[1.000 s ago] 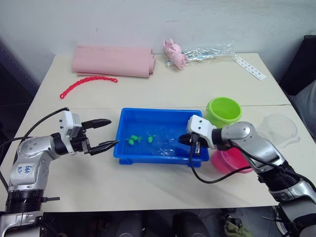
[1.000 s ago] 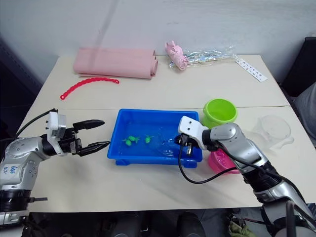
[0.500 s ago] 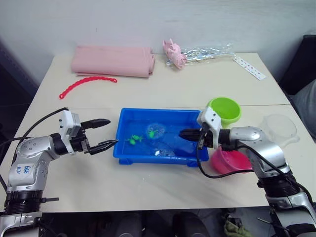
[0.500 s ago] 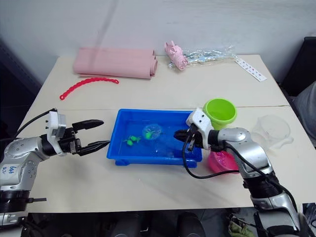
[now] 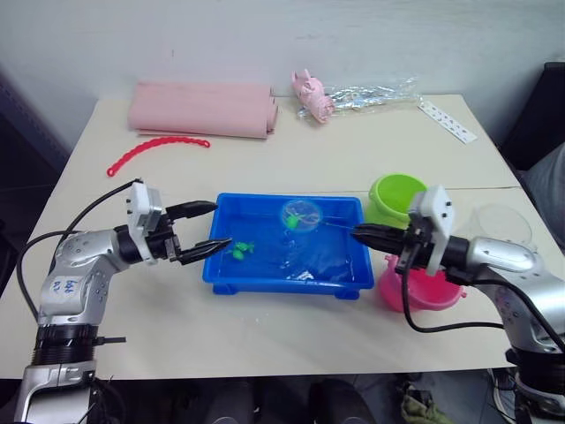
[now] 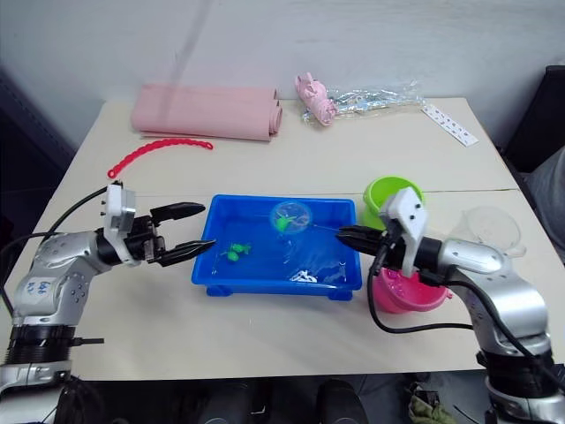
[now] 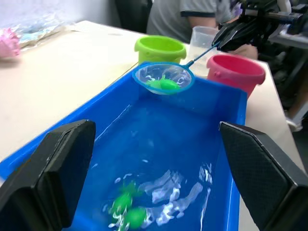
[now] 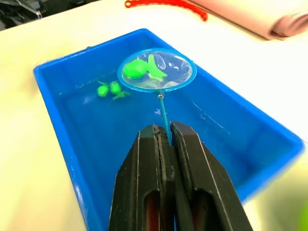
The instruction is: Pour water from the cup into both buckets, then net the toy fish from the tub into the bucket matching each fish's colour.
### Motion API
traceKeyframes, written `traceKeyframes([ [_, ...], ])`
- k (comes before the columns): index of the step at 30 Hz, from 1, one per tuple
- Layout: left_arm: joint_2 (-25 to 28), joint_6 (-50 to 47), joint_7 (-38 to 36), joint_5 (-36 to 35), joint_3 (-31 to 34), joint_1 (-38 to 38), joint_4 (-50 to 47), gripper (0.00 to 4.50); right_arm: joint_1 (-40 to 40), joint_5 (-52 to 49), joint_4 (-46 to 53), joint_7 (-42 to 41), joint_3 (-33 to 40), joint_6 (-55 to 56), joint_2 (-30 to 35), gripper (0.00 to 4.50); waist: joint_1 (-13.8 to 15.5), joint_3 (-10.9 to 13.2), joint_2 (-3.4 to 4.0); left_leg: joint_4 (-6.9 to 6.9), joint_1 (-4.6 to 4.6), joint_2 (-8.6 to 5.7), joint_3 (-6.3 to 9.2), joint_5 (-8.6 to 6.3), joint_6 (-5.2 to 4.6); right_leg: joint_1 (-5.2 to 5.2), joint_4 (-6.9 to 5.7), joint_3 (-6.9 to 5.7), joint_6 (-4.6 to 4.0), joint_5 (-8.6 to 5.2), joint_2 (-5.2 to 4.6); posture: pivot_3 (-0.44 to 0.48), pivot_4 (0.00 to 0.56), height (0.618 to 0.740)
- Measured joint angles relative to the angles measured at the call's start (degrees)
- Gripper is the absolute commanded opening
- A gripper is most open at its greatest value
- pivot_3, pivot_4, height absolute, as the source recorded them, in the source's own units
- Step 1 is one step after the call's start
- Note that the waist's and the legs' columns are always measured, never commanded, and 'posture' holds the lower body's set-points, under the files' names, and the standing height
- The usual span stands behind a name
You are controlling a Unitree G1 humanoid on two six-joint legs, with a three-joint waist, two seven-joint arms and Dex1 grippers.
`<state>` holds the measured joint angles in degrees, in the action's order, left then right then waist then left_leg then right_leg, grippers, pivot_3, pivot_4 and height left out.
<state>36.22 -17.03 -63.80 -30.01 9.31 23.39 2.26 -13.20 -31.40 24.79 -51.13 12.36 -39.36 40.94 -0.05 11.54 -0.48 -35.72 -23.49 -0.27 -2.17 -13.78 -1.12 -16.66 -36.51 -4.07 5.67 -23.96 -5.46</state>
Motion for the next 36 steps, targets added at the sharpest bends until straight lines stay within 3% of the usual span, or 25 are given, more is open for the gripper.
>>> traceKeyframes([
  [8,-2.49,0.09,0.33,0.87,-3.25,3.19,1.2,4.47,8.69,-2.08,1.2,-1.76,12.79,2.28,5.0,0.0,0.08,0.01,-0.01,0.01,0.0,-0.01,-0.04,0.01,-0.01,0.05,0.04,-0.01,0.01,0.0,0.01,0.0,0.15,0.74],
  [15,-5.11,0.78,0.57,1.01,-4.07,5.59,3.05,4.47,9.7,0.8,-8.58,-3.1,18.71,8.91,9.97,0.0,0.09,0.02,-0.03,-0.11,0.04,0.0,-0.04,0.03,-0.03,0.08,0.05,0.0,0.01,0.0,0.01,0.0,0.15,0.74],
  [24,-7.74,1.15,2.37,1.01,-4.29,7.73,3.13,4.47,4.64,14.06,-20.06,-0.62,12.31,25.31,12.45,0.0,0.01,0.02,-0.03,-0.12,0.04,0.0,-0.07,0.03,-0.03,0.08,0.03,-0.01,0.01,0.0,0.03,0.0,0.15,0.74],
  [36,-8.8,1.28,2.45,1.01,-4.88,7.11,2.7,4.47,3.12,33.24,-25.43,7.01,5.42,49.23,16.95,0.0,0.11,0.02,-0.03,-0.18,0.02,0.0,-0.06,0.03,-0.03,0.08,0.03,-0.02,0.01,0.0,0.03,0.0,0.15,0.74],
])
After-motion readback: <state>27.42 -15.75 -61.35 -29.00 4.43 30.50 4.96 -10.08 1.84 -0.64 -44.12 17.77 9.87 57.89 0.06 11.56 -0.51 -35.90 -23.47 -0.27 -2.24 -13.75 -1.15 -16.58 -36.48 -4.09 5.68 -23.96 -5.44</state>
